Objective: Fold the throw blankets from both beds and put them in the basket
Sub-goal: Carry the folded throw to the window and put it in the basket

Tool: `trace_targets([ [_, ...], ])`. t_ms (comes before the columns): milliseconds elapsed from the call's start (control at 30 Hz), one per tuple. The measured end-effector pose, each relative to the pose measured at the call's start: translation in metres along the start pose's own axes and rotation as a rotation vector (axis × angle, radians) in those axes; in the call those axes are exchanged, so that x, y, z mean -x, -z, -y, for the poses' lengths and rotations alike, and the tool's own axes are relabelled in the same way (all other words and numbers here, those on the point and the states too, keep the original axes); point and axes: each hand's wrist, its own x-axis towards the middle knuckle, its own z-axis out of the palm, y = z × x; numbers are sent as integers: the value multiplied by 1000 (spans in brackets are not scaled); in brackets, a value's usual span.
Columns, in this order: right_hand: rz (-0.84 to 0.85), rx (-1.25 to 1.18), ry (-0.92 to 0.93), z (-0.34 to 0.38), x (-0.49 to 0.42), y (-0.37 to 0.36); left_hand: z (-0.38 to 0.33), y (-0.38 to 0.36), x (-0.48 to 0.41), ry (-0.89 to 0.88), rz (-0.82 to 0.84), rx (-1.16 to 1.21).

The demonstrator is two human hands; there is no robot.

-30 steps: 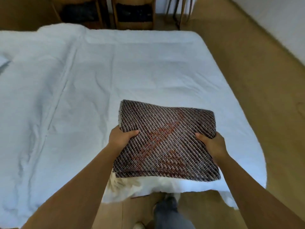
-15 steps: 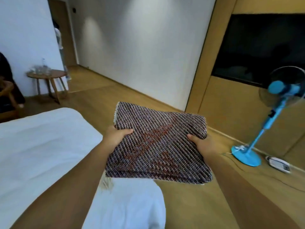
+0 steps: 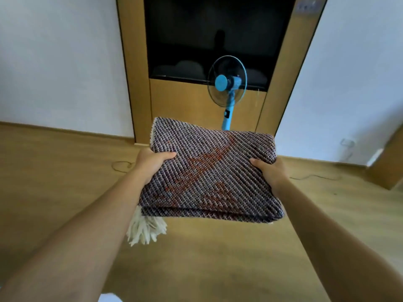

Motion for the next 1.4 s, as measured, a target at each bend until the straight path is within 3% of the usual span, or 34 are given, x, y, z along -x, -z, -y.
trace_targets([
  [300,-327,-89,-129,-34,-118,73,-29,-178,-158,23,326,-104],
  [500,-542,-98,-190,-67,-174,160,-34,-335,-204,17,508,-164],
  [1400,-1329,-117,-406,-191,-338,712,-87,-1118,-93,-38,1344,-356],
])
